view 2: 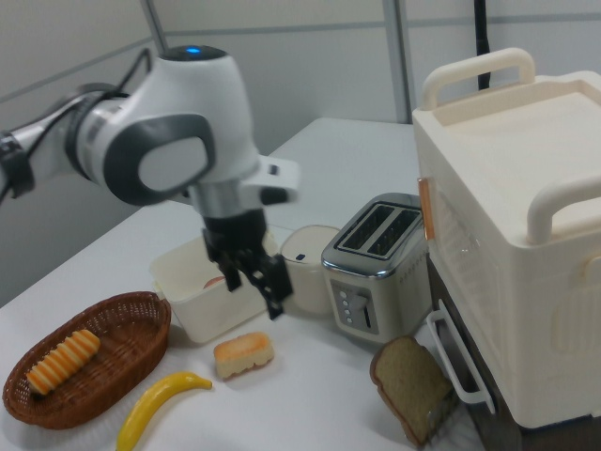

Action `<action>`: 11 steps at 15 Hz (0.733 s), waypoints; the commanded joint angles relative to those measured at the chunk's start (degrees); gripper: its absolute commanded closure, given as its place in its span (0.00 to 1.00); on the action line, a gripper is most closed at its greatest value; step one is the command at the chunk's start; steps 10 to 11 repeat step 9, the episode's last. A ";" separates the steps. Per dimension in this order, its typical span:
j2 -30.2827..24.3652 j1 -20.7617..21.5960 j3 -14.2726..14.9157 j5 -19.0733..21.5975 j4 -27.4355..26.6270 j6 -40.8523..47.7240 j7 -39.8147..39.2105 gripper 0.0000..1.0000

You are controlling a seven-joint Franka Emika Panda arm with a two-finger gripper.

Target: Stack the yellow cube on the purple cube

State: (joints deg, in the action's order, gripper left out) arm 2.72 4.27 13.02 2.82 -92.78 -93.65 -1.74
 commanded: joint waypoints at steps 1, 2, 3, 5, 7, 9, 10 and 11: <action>-0.52 0.39 -6.15 -1.59 -0.03 1.19 3.50 0.00; -0.52 0.48 -6.60 -1.50 -0.12 1.36 3.67 0.00; -0.70 0.56 -6.69 -1.24 -0.12 1.54 3.85 0.00; -0.79 0.65 -6.69 -1.32 -0.12 2.33 4.99 0.00; -0.79 0.56 -6.61 -1.67 -0.03 2.33 6.05 0.00; -0.87 0.30 -6.52 -1.85 -0.03 2.33 6.05 0.00; -0.87 0.30 -6.52 -1.85 -0.03 2.33 6.05 0.00; -0.87 0.30 -6.52 -1.85 -0.03 2.33 6.05 0.00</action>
